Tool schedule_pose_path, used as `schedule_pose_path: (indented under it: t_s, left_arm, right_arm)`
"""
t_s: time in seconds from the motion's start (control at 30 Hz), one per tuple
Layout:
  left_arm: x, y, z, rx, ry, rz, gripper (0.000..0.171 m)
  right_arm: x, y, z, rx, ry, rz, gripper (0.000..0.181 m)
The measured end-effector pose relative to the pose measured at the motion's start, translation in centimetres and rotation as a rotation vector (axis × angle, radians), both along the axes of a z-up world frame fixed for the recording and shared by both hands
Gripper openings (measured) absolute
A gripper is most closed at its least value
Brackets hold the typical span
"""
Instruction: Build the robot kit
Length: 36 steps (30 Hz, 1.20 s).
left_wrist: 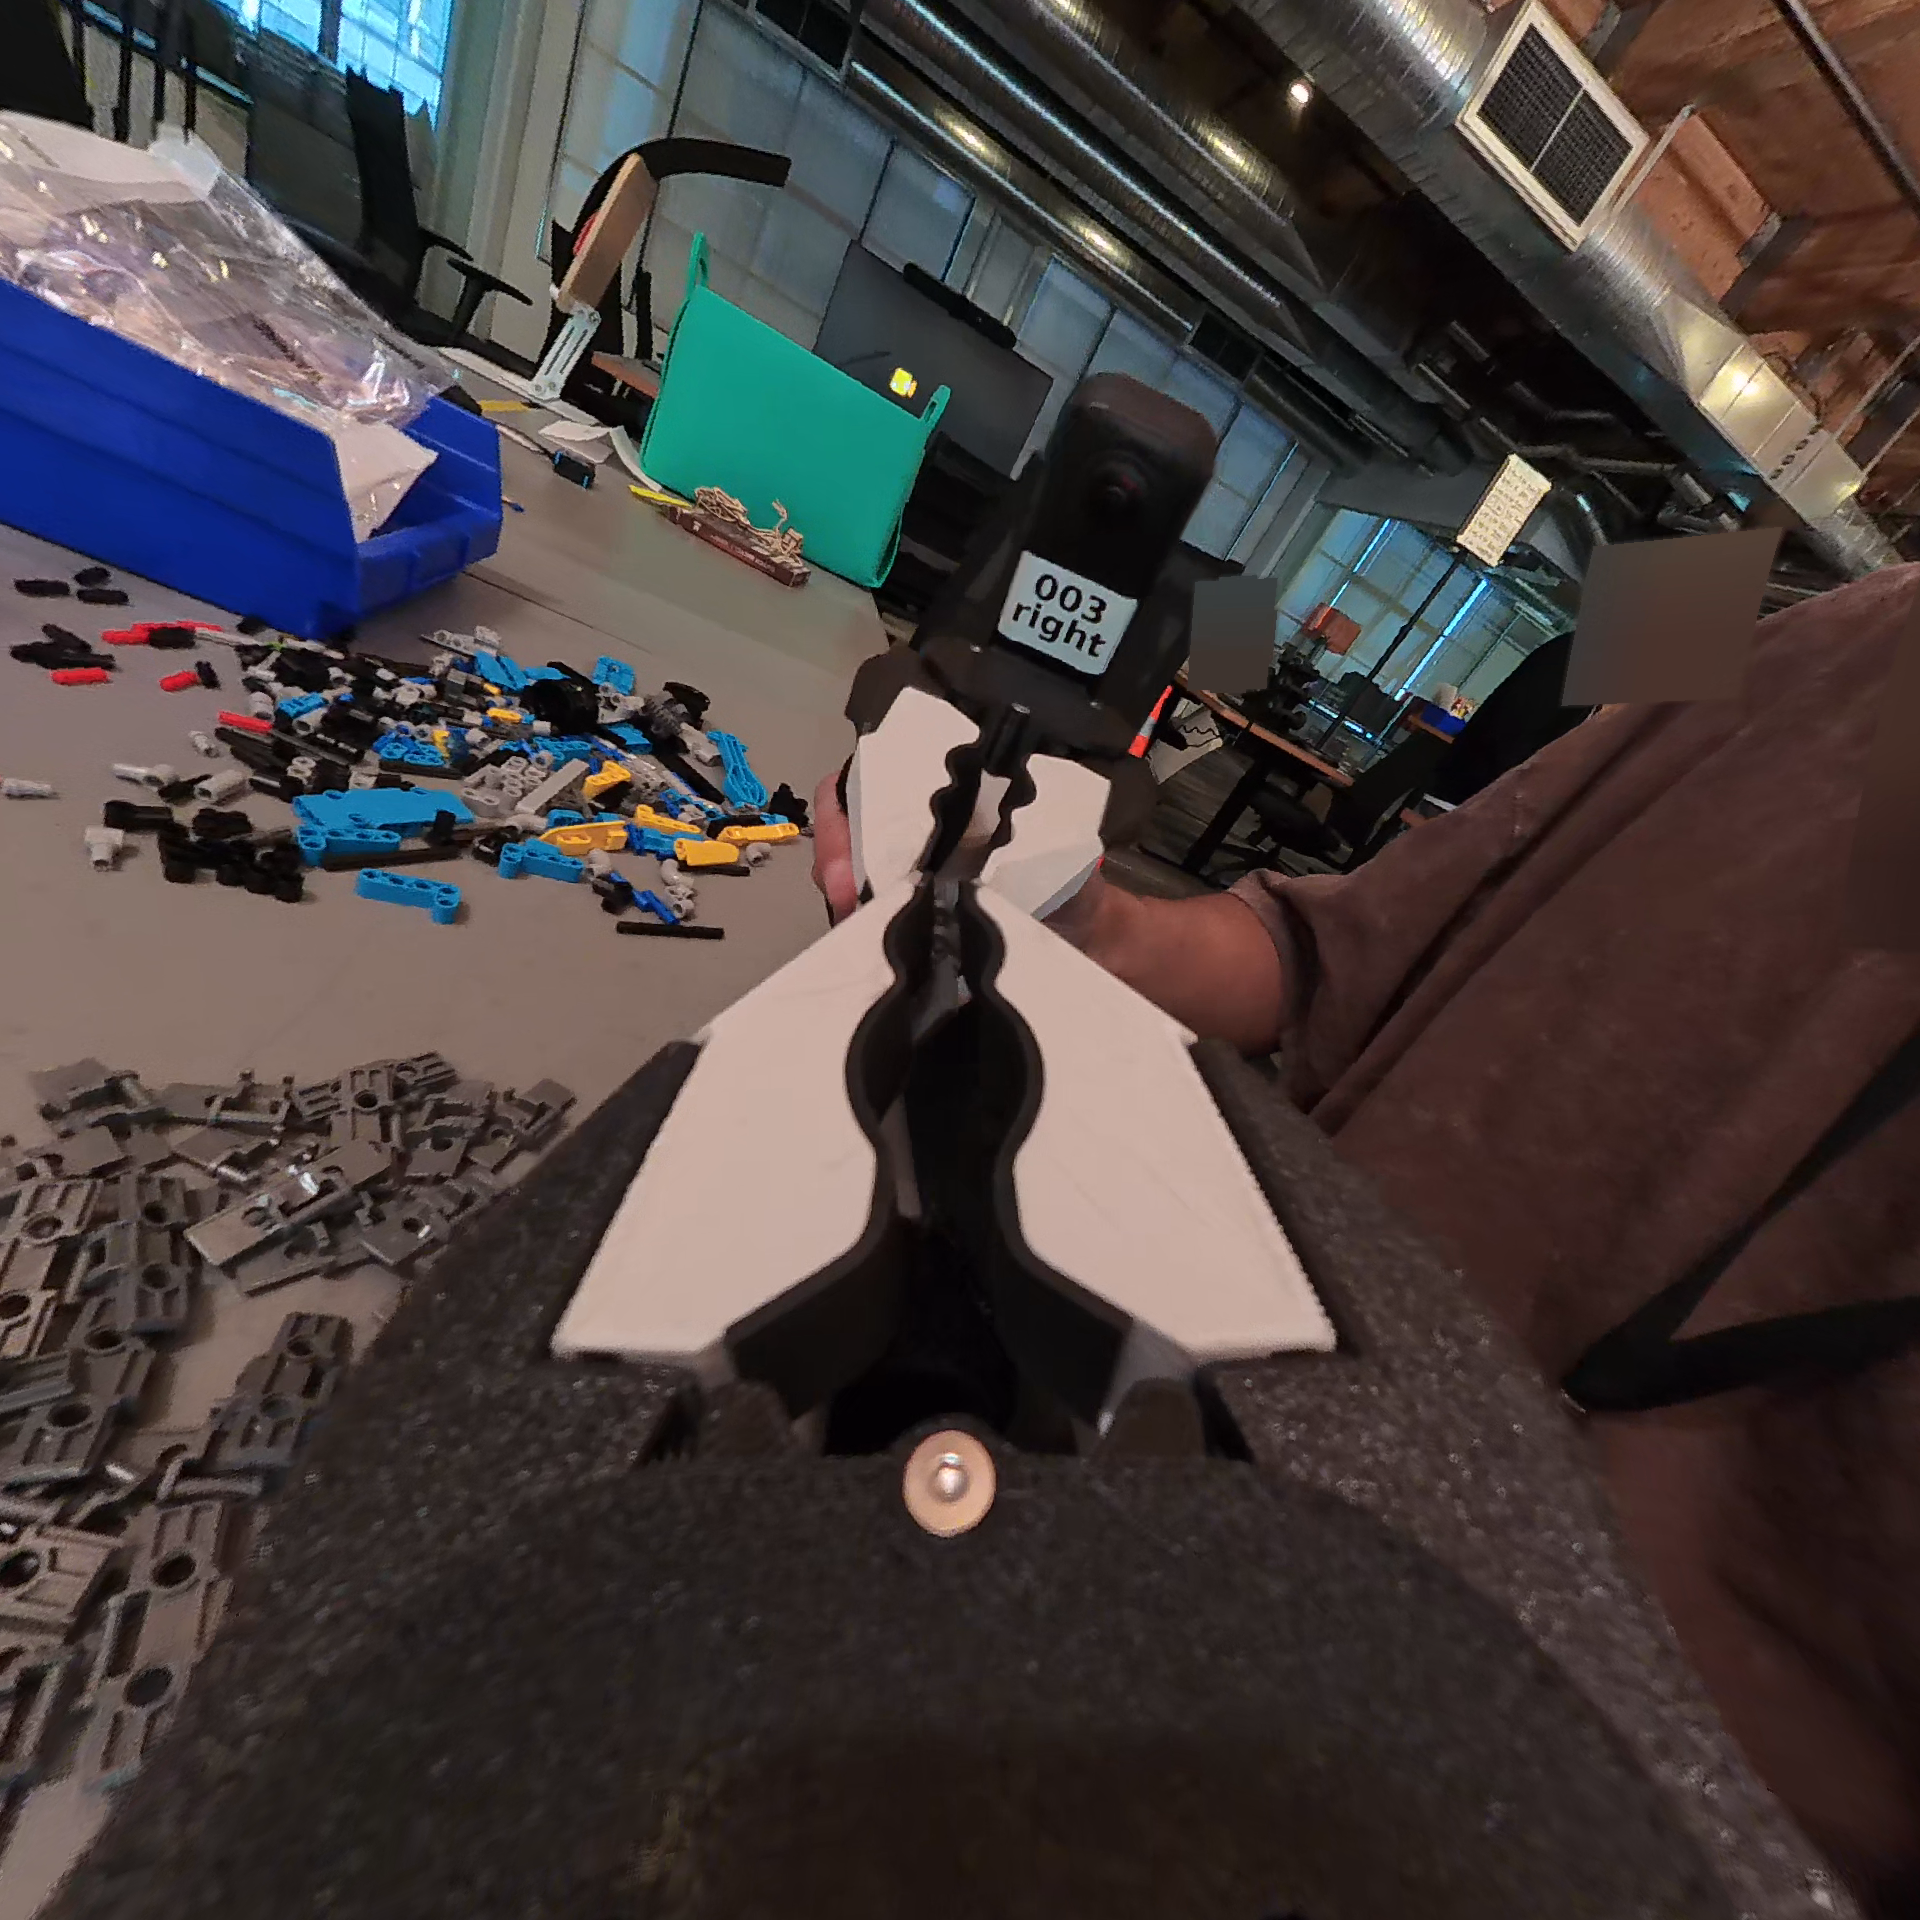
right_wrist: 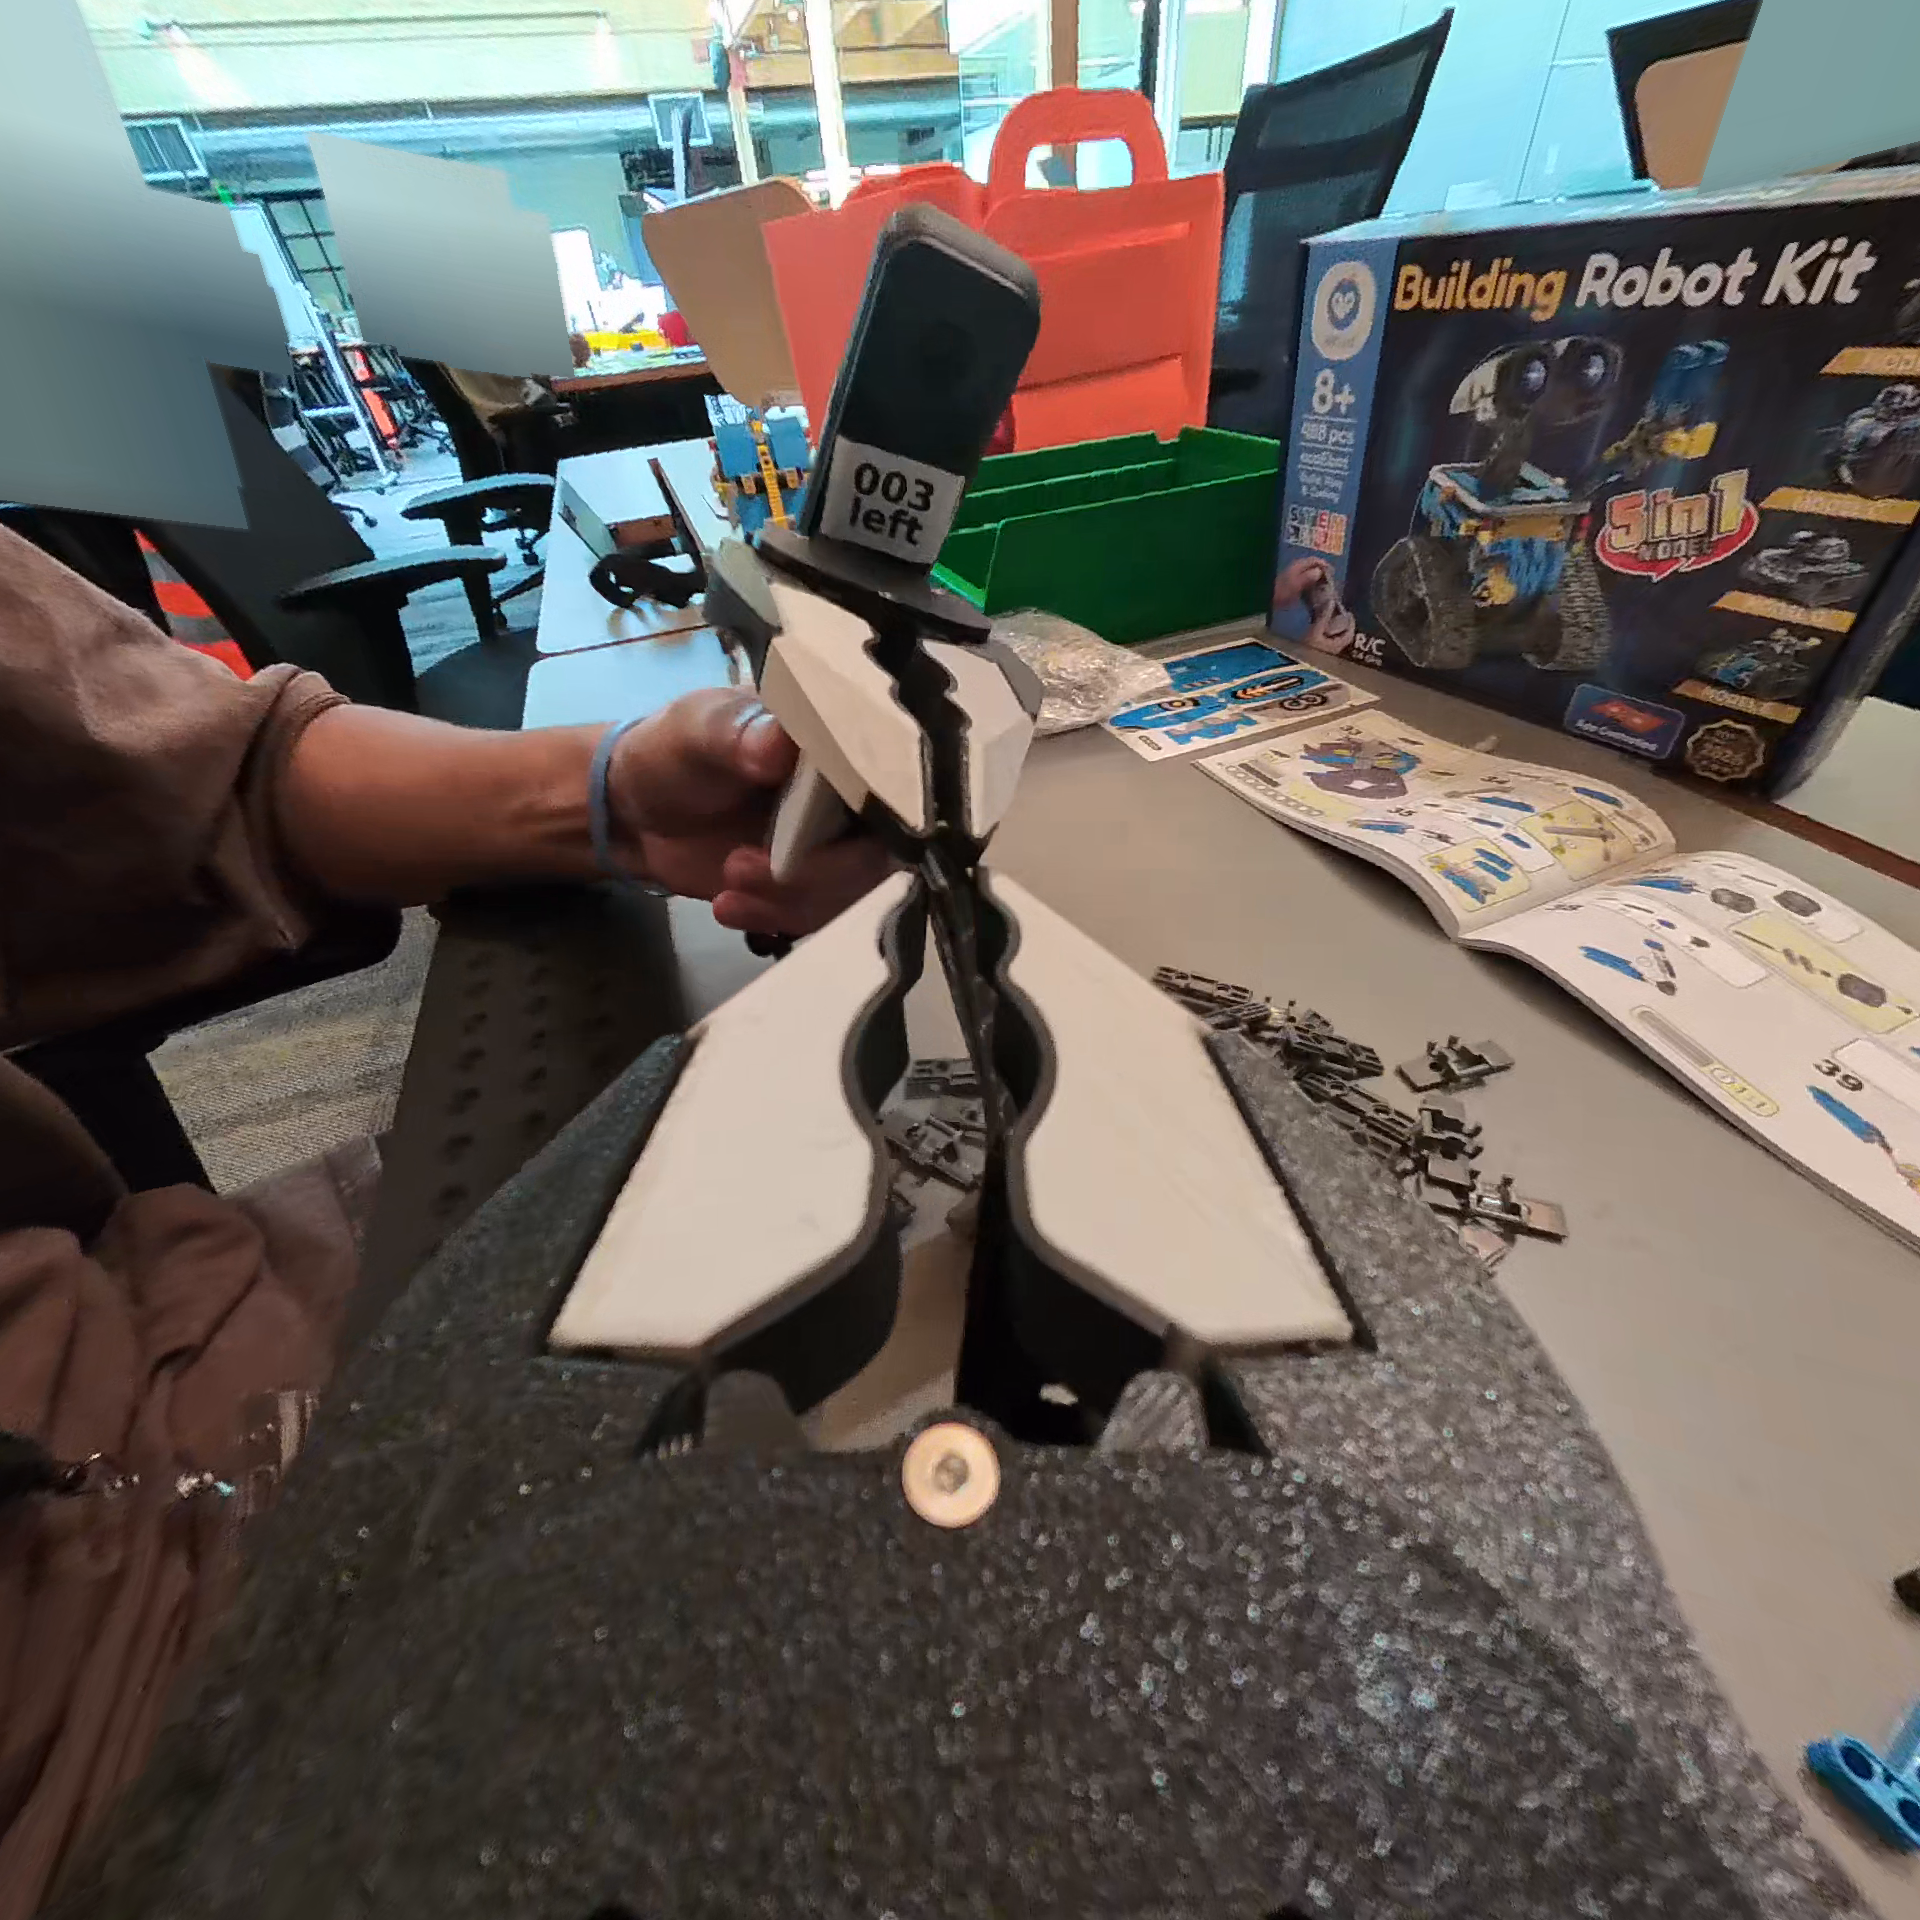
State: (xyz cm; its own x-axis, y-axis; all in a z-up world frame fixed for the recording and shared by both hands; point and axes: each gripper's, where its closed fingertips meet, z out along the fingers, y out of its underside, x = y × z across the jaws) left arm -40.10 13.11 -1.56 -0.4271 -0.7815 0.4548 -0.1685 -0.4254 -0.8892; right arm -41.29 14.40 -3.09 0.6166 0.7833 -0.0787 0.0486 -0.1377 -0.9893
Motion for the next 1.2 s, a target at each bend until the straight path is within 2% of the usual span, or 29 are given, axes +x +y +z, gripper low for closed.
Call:
schedule_pose_path:
  t_s: [0.03, 0.13, 0.2, 0.27, 0.43, 0.6, 0.73, 0.8, 0.87, 0.93, 1.03, 1.1, 1.2]
  left_arm:
    - [-0.1, -0.1, 0.3, 0.012, -0.017, 0.001, 0.004]
    - [-0.4, 0.3, 1.1, 0.034, -0.066, 0.021, 0.028]
    - [-0.7, 0.3, 0.7, 0.060, -0.058, 0.017, 0.029]
    - [-0.6, 0.0, 0.2, 0.079, -0.041, 0.004, 0.028]
    - [-0.2, -0.4, 0.1, 0.109, -0.043, 0.017, 0.009]
    - [-0.1, 0.0, 0.2, 0.157, -0.062, 0.067, 0.007]
    - [-0.1, -0.2, 0.2, 0.135, -0.061, 0.051, 0.007]
    - [-0.1, -0.2, -0.1, 0.187, -0.047, 0.065, 0.007]
    - [0.0, 0.1, -0.5, 0.235, -0.022, 0.098, 0.007]
    - [-0.1, 0.6, -0.3, 0.238, -0.032, 0.129, 0.007]
    - [-0.3, 1.7, -0.4, 0.254, -0.021, 0.177, 0.007]
    - [-0.4, 1.9, -0.5, 0.232, -0.016, 0.176, 0.007]
    - [-0.4, 2.1, -0.4, 0.195, -0.020, 0.165, 0.007]
  right_arm:
    - [0.0, -0.2, 0.2, 0.000, 0.019, 0.010, 0.008]
    - [0.6, -0.4, 0.5, -0.025, 0.079, 0.013, 0.008]
    - [1.3, -0.3, 0.7, -0.046, 0.140, 0.006, 0.008]
    - [1.7, -0.5, 1.3, -0.058, 0.210, 0.020, 0.008]
    - [1.7, -1.0, 1.9, -0.050, 0.266, 0.040, 0.008]
    - [1.6, -0.9, 1.7, -0.061, 0.274, 0.040, 0.007]
    - [1.5, -0.9, 1.8, -0.079, 0.310, 0.052, 0.007]
    - [1.4, -1.0, 1.7, -0.095, 0.312, 0.065, 0.008]
    - [1.7, -0.9, 0.9, -0.138, 0.255, 0.068, 0.008]
    - [3.2, -0.7, -0.4, -0.228, 0.178, 0.059, 0.020]
    - [6.2, -1.1, -5.8, -0.470, -0.102, -0.055, 0.042]
    - [6.9, -2.5, -8.5, -0.540, -0.250, -0.108, 0.039]
    - [6.6, -3.6, -10.5, -0.576, -0.359, -0.142, 0.039]
